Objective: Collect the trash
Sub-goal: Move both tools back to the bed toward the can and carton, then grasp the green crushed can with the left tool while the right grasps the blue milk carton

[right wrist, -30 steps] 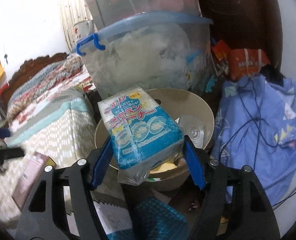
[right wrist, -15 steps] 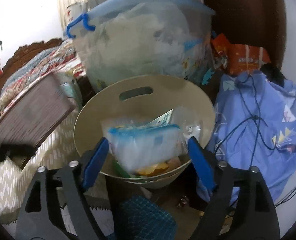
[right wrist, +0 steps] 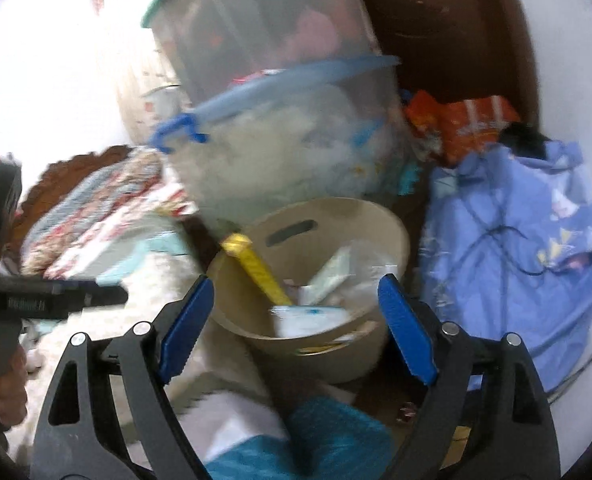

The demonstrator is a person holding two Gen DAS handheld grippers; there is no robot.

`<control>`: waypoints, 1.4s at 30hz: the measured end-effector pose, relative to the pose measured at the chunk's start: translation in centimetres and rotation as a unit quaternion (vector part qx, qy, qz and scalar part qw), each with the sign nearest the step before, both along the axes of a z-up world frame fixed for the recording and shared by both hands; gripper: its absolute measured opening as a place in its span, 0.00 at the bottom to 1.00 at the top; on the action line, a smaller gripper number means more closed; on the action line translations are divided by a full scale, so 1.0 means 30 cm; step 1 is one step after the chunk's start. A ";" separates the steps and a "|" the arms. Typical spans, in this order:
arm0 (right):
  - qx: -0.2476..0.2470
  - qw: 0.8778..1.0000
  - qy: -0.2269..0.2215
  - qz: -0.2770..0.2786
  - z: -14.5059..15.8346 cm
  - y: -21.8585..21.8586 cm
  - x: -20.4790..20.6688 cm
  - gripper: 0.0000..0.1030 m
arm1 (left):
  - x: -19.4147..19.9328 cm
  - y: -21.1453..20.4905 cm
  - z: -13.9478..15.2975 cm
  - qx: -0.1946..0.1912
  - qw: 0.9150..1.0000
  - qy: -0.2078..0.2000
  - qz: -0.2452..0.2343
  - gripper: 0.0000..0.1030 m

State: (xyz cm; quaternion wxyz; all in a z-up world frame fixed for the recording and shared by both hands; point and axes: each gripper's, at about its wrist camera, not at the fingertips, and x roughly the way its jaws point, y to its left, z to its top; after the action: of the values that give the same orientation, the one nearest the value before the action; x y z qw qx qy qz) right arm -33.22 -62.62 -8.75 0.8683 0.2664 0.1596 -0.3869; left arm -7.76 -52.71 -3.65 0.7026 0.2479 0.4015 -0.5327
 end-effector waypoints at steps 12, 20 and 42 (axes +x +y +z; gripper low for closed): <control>0.088 0.963 -0.028 0.253 0.063 0.273 0.389 0.73 | 0.555 0.830 0.104 -0.029 0.958 -0.010 0.287 0.79; 0.170 0.919 0.003 0.356 0.027 0.454 0.767 0.64 | 0.938 1.034 -0.042 -0.040 0.914 0.098 0.391 0.79; 0.138 0.851 0.065 0.502 0.054 0.944 0.906 0.59 | 0.711 1.533 -0.127 -0.066 0.905 0.159 0.388 0.43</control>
State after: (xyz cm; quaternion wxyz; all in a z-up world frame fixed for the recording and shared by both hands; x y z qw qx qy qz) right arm -6.03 -34.32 -7.13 0.8861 0.2418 0.3797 0.1108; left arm 13.56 -6.71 -7.44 0.7957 -0.0627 0.5358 -0.2754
